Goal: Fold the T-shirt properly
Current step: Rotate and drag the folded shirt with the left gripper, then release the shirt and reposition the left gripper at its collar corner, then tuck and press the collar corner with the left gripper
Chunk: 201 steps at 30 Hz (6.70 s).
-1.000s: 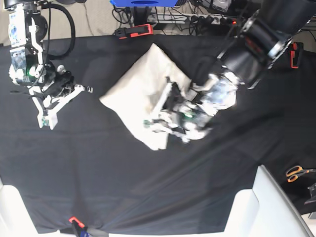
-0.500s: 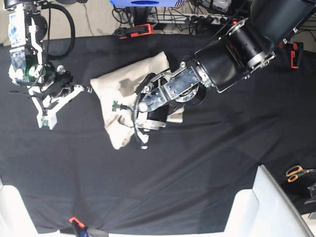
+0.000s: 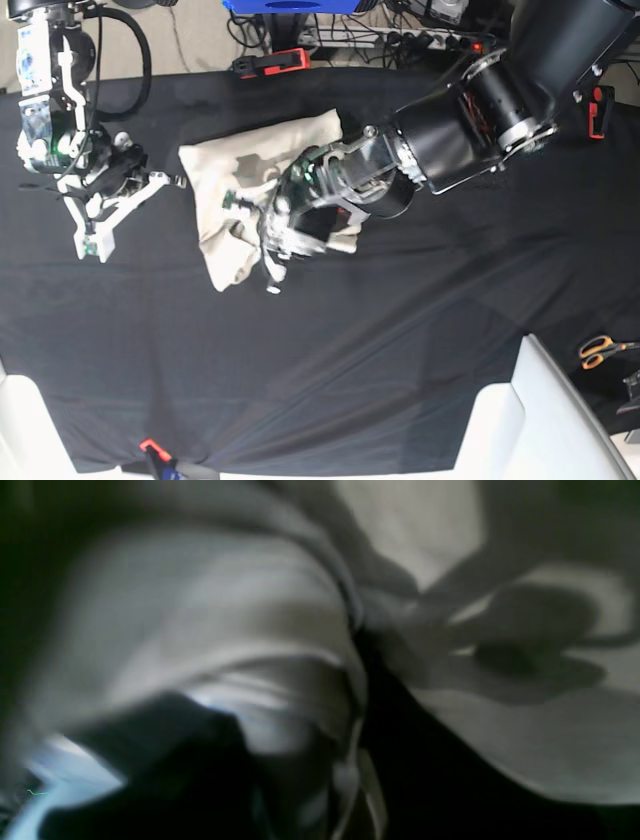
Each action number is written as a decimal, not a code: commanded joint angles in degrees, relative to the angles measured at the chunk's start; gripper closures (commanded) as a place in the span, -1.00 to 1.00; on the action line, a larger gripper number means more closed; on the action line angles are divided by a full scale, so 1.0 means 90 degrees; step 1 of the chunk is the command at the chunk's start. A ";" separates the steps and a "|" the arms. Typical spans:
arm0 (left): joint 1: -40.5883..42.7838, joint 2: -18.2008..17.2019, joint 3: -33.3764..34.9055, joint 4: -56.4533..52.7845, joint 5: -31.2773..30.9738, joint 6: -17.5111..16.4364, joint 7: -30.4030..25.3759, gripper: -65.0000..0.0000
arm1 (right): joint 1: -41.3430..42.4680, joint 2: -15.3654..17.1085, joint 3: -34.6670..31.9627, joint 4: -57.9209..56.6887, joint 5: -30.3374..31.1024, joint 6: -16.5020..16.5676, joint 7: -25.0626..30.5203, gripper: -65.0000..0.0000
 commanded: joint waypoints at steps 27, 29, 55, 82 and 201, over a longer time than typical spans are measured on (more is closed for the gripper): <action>-0.0392 0.0511 0.0110 -0.0306 0.0357 -0.0036 -0.0936 1.00 | 0.0142 0.0087 0.0385 -0.0301 -0.0015 0.0005 0.0083 1.00; -0.0402 0.0511 0.0110 -0.0452 0.0357 -0.0036 -0.0936 1.00 | 0.0142 0.0087 0.0385 -0.0311 -0.0015 0.0005 0.0093 1.00; -0.0490 0.0492 0.0051 -0.0794 0.0298 -0.0045 -0.0486 1.00 | 0.0152 0.0097 0.0376 -0.0301 -0.0015 0.0005 0.0093 1.00; -0.1242 0.0521 0.0032 -0.1009 0.0347 -0.0358 -0.0477 -0.73 | 0.0142 0.0097 0.0337 -0.0291 -0.0015 0.0005 0.0093 1.00; -0.0715 0.0443 -0.3143 -0.1752 0.0357 0.0238 -0.0916 1.00 | 0.0054 0.0048 0.0317 -0.0281 -0.0005 0.0005 0.0093 1.00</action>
